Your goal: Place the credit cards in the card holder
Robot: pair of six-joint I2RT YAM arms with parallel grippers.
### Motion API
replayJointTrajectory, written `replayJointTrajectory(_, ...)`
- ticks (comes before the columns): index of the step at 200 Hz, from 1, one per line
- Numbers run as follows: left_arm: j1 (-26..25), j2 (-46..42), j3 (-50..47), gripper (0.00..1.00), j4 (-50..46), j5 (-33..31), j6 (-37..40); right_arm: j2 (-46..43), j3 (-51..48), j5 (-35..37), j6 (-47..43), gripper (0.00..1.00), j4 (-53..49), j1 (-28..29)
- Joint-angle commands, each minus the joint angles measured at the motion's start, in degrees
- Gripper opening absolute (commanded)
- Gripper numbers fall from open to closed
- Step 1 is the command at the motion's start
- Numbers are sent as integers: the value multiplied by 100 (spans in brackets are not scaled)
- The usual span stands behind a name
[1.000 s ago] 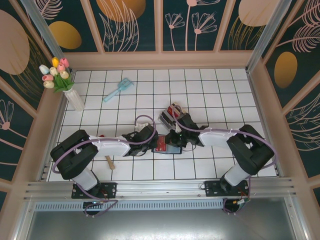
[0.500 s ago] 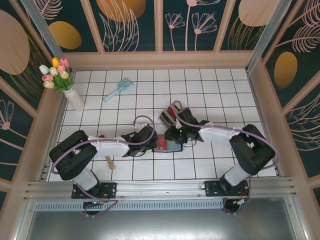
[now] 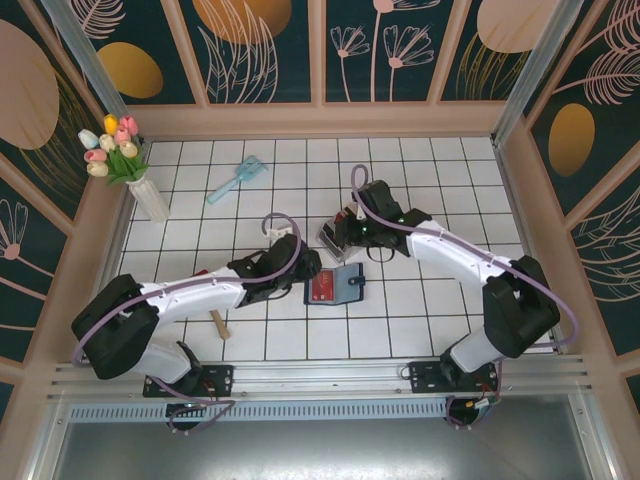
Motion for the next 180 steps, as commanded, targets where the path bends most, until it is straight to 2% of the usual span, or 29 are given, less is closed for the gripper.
replayJointTrajectory(1, 434, 104, 207, 54, 99, 155, 38, 348, 409, 639, -863, 36, -502, -15)
replayJointTrajectory(45, 1200, 906, 599, 61, 1254, 1140, -438, 908, 818, 593, -1555, 36, -507, 17)
replayJointTrajectory(79, 1345, 1494, 1168, 67, 1381, 1389, -580, 1296, 1178, 723, -1877, 36, -601, 191)
replayJointTrajectory(138, 1626, 2263, 1002, 55, 2093, 1778, -1350, 1748, 1288, 1500, -2203, 38, -621, 434)
replayJointTrajectory(180, 1636, 2475, 1037, 53, 2255, 1954, -1363, 1912, 1260, 1831, -2296, 40, -589, 533)
